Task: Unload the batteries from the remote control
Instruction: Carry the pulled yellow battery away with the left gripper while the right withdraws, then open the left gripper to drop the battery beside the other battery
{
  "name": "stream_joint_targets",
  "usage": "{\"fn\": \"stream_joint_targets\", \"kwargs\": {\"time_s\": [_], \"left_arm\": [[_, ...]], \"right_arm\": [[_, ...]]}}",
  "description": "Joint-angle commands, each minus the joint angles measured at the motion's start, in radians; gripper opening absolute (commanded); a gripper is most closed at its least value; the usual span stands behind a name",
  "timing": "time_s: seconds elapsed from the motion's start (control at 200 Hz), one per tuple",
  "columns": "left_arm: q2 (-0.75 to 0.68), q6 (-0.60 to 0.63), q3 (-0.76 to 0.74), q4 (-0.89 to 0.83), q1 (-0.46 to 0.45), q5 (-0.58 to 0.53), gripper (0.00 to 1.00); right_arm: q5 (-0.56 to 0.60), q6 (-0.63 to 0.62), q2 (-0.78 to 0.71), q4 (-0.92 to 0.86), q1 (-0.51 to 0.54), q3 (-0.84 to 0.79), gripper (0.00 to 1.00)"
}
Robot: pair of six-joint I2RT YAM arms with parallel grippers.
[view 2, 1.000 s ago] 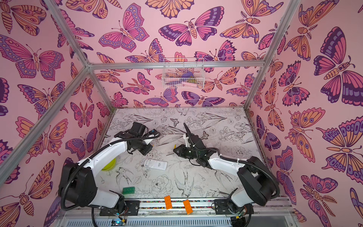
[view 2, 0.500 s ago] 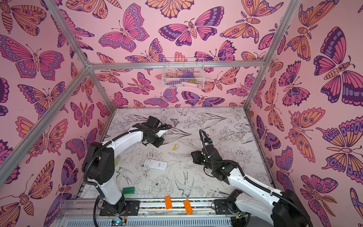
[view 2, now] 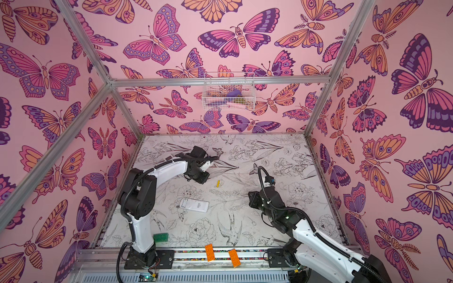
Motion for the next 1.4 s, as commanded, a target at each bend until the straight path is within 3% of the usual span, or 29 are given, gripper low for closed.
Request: {"fn": "stream_joint_targets", "kwargs": {"time_s": [0.0,0.566,0.972,1.177,1.398], "left_arm": [[0.033,-0.03,0.02,-0.036,-0.001,-0.002,0.09],[0.109,-0.078,0.056,-0.05,-0.003,0.032,0.16],[0.048,-0.085,0.057,-0.071,-0.016,0.026,0.48],[-0.031,-0.085,0.054,-0.067,0.009,-0.031,0.56],[-0.088,-0.117,0.043,-0.057,0.107,-0.062,0.64]], "right_arm": [[0.015,0.006,-0.02,-0.012,-0.015,-0.011,0.0],[0.048,-0.002,-0.099,-0.037,-0.021,-0.054,0.0],[0.052,-0.018,-0.106,-0.044,-0.045,-0.064,0.0],[0.055,-0.019,-0.088,-0.02,-0.073,-0.061,0.0],[0.072,-0.022,-0.039,0.044,-0.102,-0.082,0.02]]}}
